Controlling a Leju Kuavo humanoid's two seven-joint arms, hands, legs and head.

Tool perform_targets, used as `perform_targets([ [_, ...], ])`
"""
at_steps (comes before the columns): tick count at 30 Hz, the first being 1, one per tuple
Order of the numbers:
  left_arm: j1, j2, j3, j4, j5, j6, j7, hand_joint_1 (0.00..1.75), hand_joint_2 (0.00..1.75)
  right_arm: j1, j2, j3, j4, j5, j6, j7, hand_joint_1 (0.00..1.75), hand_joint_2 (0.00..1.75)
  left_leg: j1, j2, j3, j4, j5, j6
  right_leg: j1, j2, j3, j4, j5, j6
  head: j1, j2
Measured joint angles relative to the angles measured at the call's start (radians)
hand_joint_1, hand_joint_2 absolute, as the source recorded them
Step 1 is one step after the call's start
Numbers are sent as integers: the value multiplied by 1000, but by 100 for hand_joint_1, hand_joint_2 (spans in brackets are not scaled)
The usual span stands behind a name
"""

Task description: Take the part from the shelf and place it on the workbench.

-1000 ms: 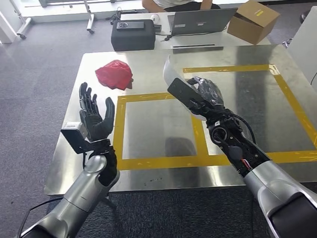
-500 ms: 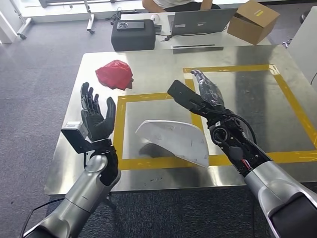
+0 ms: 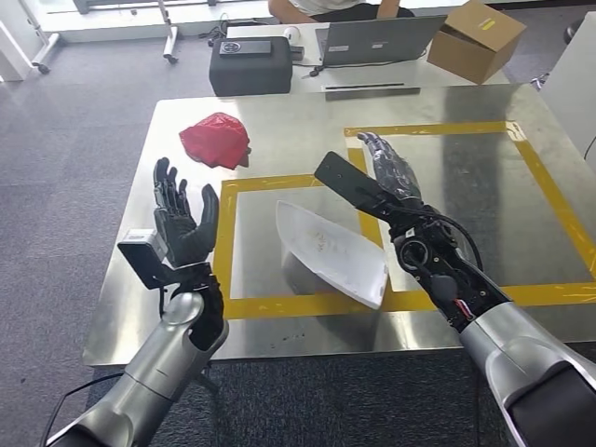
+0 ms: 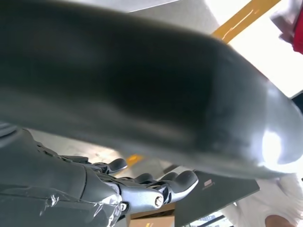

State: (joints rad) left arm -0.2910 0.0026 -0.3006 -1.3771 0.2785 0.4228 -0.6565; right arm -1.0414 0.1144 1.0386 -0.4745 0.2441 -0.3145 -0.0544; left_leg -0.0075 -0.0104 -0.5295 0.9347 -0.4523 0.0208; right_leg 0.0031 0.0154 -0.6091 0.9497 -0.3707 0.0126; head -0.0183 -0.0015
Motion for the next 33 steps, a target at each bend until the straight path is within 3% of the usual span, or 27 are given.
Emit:
perform_targets([
  [11,24,0,0,0,31,26,0,0,175,41,1,-20,-61,-60,-10,-100,0,0,0,0,0,0,0,0,0,0,1,0,0,0,0,0],
  [21,41,16,0,0,70,50,0,0,175,118,-8,-51,-223,-80,-36,-96,0,0,0,0,1,0,0,0,0,0,1,0,0,0,0,0],
  [25,42,21,-2,0,87,55,0,0,0,149,-25,-67,-296,-102,-44,-98,0,0,0,0,1,0,0,0,0,0,1,0,0,0,0,0],
  [33,51,39,-22,-2,136,93,-1,0,0,290,-129,-103,-571,-70,-83,-16,0,0,0,0,2,0,0,0,0,0,1,-1,0,0,0,0],
])
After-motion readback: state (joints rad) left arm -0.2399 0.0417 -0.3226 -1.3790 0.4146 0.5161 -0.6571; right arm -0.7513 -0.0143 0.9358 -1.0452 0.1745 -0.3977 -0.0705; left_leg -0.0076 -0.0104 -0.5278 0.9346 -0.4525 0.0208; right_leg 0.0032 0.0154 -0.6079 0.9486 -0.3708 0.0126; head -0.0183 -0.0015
